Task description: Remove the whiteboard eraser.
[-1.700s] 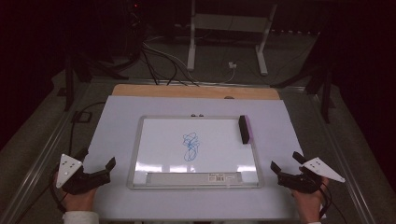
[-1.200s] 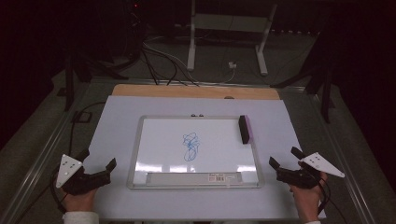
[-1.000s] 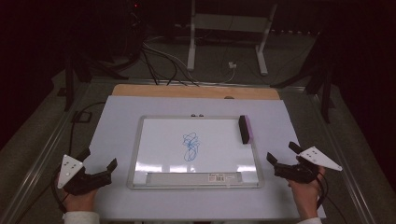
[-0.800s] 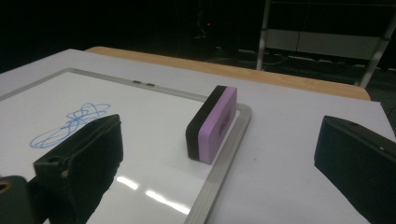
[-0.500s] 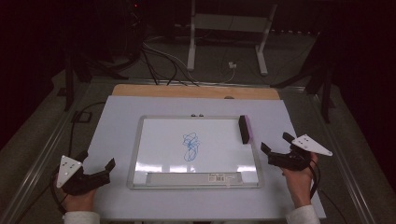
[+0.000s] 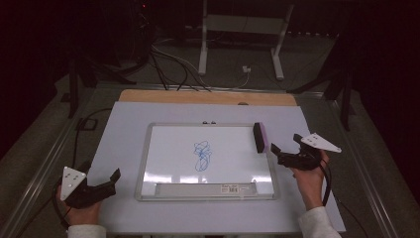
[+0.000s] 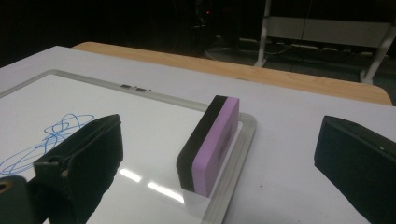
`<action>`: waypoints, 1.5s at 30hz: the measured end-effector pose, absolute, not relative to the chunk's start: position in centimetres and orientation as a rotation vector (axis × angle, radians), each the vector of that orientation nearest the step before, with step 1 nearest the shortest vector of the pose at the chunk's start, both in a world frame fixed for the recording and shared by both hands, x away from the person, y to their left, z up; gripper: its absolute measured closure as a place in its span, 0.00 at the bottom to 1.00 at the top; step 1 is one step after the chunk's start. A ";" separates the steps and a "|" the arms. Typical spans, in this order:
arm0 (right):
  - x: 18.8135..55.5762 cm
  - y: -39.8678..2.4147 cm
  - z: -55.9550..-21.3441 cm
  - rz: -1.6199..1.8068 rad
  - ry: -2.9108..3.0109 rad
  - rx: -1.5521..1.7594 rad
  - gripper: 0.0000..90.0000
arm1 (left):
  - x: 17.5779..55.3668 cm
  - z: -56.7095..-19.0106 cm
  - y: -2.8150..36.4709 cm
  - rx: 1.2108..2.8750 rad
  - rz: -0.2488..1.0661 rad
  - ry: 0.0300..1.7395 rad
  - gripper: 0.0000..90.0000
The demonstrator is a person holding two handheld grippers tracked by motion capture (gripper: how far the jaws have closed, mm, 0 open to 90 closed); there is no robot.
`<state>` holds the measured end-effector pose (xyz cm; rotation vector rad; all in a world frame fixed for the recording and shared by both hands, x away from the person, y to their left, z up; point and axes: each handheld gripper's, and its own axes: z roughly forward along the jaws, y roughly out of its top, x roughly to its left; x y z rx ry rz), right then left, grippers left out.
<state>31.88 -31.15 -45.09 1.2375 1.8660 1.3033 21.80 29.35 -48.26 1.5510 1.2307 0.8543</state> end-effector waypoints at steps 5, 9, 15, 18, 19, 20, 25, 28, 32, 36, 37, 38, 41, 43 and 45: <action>32.7 -30.8 -45.1 1.301 1.879 1.247 0.02 | 21.9 -48.3 29.2 1.559 0.851 1.228 0.01; 33.3 -30.7 -45.1 1.296 1.889 1.256 0.02 | 21.9 -48.3 29.3 1.560 0.847 1.225 0.01; 34.1 -30.5 -45.1 1.286 1.901 1.268 0.02 | 21.9 -48.3 29.2 1.568 0.846 1.222 0.01; 34.6 -30.3 -45.0 1.268 1.912 1.267 0.02 | 22.0 -48.4 29.1 1.573 0.844 1.219 0.01; 34.8 -30.2 -45.1 1.260 1.916 1.271 0.02 | 22.0 -48.4 29.1 1.573 0.844 1.220 0.01; 35.0 -30.2 -45.1 1.256 1.918 1.276 0.02 | 22.0 -48.4 29.1 1.573 0.845 1.219 0.01; 35.9 -30.0 -45.4 1.245 1.928 1.310 0.02 | 22.0 -48.4 29.1 1.579 0.845 1.217 0.01; 36.4 -29.9 -45.7 1.233 1.936 1.327 0.02 | 22.0 -48.4 29.0 1.581 0.846 1.216 0.01; 37.1 -29.7 -46.1 1.215 1.949 1.354 0.02 | 22.0 -48.4 29.0 1.582 0.846 1.216 0.01; 37.8 -29.7 -46.6 1.209 1.962 1.395 0.04 | 22.0 -48.4 29.0 1.581 0.847 1.216 0.01; 37.8 -29.7 -46.6 1.209 1.962 1.395 0.04 | 22.0 -48.4 29.0 1.581 0.847 1.215 0.01; 38.0 -29.7 -46.8 1.203 1.964 1.405 0.05 | 22.0 -48.5 29.0 1.582 0.848 1.215 0.01; 38.4 -29.8 -47.3 1.183 1.981 1.441 0.07 | 22.0 -48.5 29.0 1.586 0.848 1.215 0.01; 38.7 -29.8 -47.6 1.170 1.993 1.474 0.10 | 22.0 -48.5 29.0 1.586 0.849 1.214 0.01; 38.9 -29.9 -47.8 1.162 2.000 1.504 0.14 | 22.0 -48.5 29.0 1.589 0.850 1.214 0.01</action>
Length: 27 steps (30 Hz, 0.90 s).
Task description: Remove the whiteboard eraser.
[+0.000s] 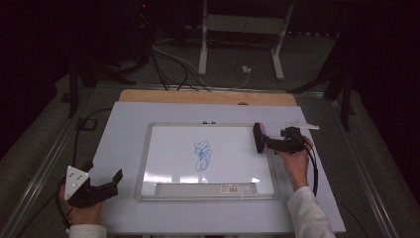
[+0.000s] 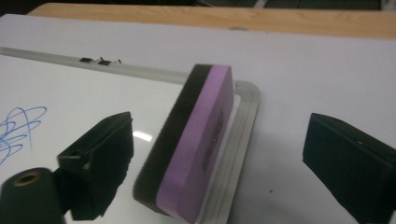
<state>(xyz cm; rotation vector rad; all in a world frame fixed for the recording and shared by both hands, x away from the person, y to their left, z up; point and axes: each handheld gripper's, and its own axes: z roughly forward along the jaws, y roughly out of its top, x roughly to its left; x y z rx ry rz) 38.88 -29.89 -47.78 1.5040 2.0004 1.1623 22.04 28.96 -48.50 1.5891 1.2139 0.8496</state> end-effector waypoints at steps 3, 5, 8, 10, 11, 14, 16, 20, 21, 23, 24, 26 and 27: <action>39.1 -29.9 -47.9 1.145 2.004 1.526 0.21 | 22.0 -48.5 28.9 1.590 0.851 1.213 0.01; 39.2 -29.9 -48.0 1.134 1.999 1.547 0.24 | 22.0 -48.5 28.9 1.590 0.852 1.214 0.01; 39.4 -29.9 -48.0 1.134 2.004 1.551 0.28 | 22.0 -48.5 29.0 1.590 0.852 1.214 0.01; 39.4 -29.9 -48.1 1.135 2.011 1.551 0.29 | 22.0 -48.5 29.0 1.591 0.851 1.213 0.01; 39.5 -29.8 -48.1 1.130 2.015 1.553 0.31 | 22.0 -48.5 29.0 1.591 0.852 1.213 0.01; 39.7 -29.7 -48.2 1.141 2.023 1.561 0.35 | 22.0 -48.5 29.0 1.591 0.853 1.212 0.01; 39.7 -29.6 -48.2 1.150 2.028 1.565 0.36 | 22.0 -48.5 29.0 1.590 0.851 1.212 0.01; 39.9 -29.6 -48.6 1.188 2.031 1.598 0.43 | 22.0 -48.5 28.9 1.591 0.852 1.210 0.01; 39.9 -29.6 -48.6 1.188 2.031 1.598 0.43 | 22.0 -48.5 28.9 1.592 0.852 1.209 0.01; 40.0 -29.6 -48.7 1.210 2.037 1.617 0.48 | 22.0 -48.5 29.0 1.590 0.852 1.210 0.01; 40.0 -29.6 -48.7 1.210 2.037 1.617 0.48 | 22.0 -48.5 29.0 1.590 0.852 1.210 0.01; 40.1 -29.7 -48.8 1.245 2.051 1.645 0.55 | 22.0 -48.5 28.9 1.591 0.850 1.209 0.01; 40.1 -29.7 -48.8 1.245 2.051 1.645 0.55 | 22.0 -48.5 28.9 1.593 0.850 1.208 0.01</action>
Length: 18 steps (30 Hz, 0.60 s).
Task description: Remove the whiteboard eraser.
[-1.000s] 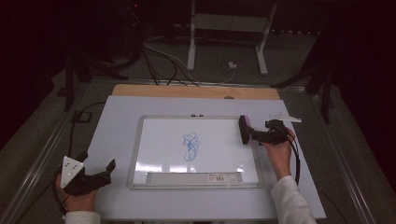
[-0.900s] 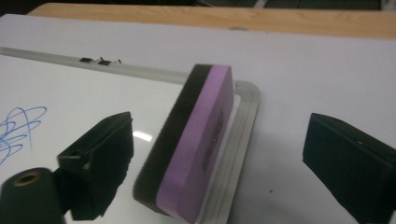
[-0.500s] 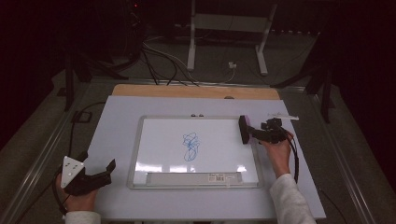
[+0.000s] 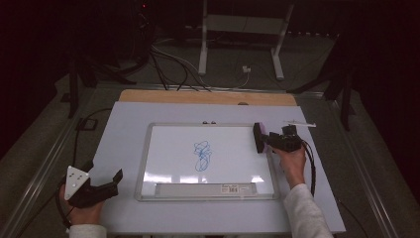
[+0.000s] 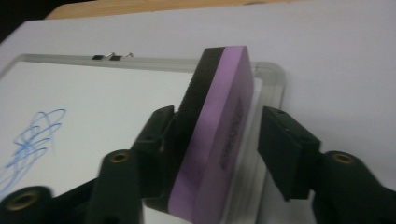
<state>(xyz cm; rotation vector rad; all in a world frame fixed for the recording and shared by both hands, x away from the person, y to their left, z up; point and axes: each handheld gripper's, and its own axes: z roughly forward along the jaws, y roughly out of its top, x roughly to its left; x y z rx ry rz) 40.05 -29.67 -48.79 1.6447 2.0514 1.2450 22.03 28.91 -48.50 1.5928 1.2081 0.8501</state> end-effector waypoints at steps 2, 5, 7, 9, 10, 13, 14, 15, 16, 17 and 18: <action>40.1 -29.6 -48.9 1.255 2.055 1.654 0.57 | 22.0 -48.5 28.9 1.594 0.850 1.207 0.01; 40.2 -29.5 -48.9 1.254 2.053 1.680 0.56 | 22.0 -48.5 28.8 1.594 0.850 1.207 0.01; 40.3 -29.5 -49.0 1.264 2.063 1.688 0.54 | 22.0 -48.5 28.8 1.594 0.849 1.207 0.01; 40.4 -29.3 -49.0 1.273 2.075 1.697 0.54 | 22.0 -48.5 28.8 1.595 0.849 1.208 0.01; 40.5 -29.1 -49.1 1.277 2.085 1.692 0.53 | 22.0 -48.5 28.8 1.595 0.850 1.207 0.01; 40.7 -28.5 -49.2 1.264 2.100 1.706 0.47 | 22.0 -48.5 28.9 1.592 0.850 1.208 0.01; 40.8 -28.4 -49.3 1.257 2.100 1.717 0.45 | 22.0 -48.5 28.9 1.587 0.850 1.208 0.01; 40.9 -28.2 -49.4 1.258 2.101 1.732 0.44 | 22.0 -48.5 28.9 1.587 0.850 1.208 0.01; 40.9 -28.2 -49.4 1.255 2.106 1.734 0.42 | 22.0 -48.5 28.9 1.587 0.850 1.209 0.01; 40.9 -28.2 -49.4 1.255 2.106 1.734 0.42 | 22.0 -48.5 29.0 1.590 0.849 1.208 0.01; 40.9 -28.1 -49.5 1.252 2.108 1.737 0.41 | 22.0 -48.5 29.0 1.591 0.849 1.208 0.01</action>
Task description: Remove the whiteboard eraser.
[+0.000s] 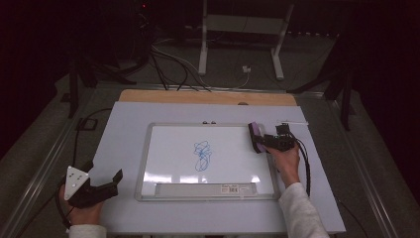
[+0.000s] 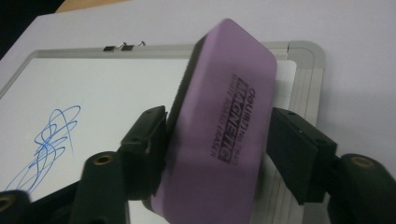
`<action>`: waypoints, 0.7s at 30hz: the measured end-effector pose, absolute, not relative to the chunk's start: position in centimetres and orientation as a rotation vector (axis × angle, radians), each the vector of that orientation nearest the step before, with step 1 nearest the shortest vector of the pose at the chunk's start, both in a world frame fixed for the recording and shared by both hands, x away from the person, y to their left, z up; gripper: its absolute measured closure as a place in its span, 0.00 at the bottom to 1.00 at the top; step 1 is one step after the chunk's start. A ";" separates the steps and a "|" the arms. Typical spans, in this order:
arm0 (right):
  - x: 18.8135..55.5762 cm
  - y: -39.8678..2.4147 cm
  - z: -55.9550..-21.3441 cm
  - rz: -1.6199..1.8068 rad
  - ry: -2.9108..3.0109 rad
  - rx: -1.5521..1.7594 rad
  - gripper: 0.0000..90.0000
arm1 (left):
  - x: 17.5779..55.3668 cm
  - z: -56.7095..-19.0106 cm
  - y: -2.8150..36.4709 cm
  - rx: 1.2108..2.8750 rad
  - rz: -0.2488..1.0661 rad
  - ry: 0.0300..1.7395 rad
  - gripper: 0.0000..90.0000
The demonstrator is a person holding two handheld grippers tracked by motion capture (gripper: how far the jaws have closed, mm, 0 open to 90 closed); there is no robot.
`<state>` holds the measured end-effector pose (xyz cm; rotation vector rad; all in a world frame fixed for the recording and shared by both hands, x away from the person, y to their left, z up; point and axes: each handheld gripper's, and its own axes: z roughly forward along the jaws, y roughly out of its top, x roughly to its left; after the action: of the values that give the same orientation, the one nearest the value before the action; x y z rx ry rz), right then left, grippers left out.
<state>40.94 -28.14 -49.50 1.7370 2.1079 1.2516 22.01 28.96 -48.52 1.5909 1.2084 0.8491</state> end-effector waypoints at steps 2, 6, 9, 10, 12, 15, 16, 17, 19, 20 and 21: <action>41.0 -28.0 -49.7 1.256 2.112 1.753 0.40 | 22.0 -48.5 28.9 1.591 0.848 1.207 0.01; 41.1 -27.8 -49.8 1.255 2.123 1.756 0.41 | 22.0 -48.5 28.9 1.590 0.849 1.207 0.01; 41.1 -27.7 -49.9 1.255 2.126 1.766 0.41 | 22.0 -48.5 28.9 1.592 0.848 1.207 0.01; 41.1 -27.7 -49.9 1.255 2.126 1.766 0.41 | 22.0 -48.5 28.9 1.593 0.848 1.207 0.01; 41.2 -27.7 -50.0 1.234 2.134 1.766 0.40 | 22.0 -48.5 28.9 1.593 0.848 1.207 0.01; 41.2 -27.6 -50.2 1.220 2.144 1.771 0.41 | 22.0 -48.5 28.9 1.593 0.849 1.207 0.01; 41.2 -27.6 -50.2 1.217 2.139 1.767 0.43 | 22.0 -48.5 28.9 1.592 0.848 1.207 0.01; 41.2 -27.6 -50.1 1.207 2.136 1.759 0.44 | 22.0 -48.5 28.9 1.592 0.848 1.207 0.01; 41.2 -27.6 -50.1 1.214 2.144 1.758 0.44 | 22.0 -48.5 28.9 1.592 0.848 1.208 0.01; 41.2 -27.6 -50.1 1.210 2.142 1.754 0.44 | 22.0 -48.5 28.9 1.592 0.848 1.208 0.01; 41.1 -27.6 -50.0 1.213 2.138 1.753 0.45 | 22.0 -48.5 28.9 1.593 0.848 1.208 0.01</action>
<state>41.15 -27.59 -50.03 1.7528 2.1379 1.2132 22.03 28.88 -48.54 1.5925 1.2077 0.8480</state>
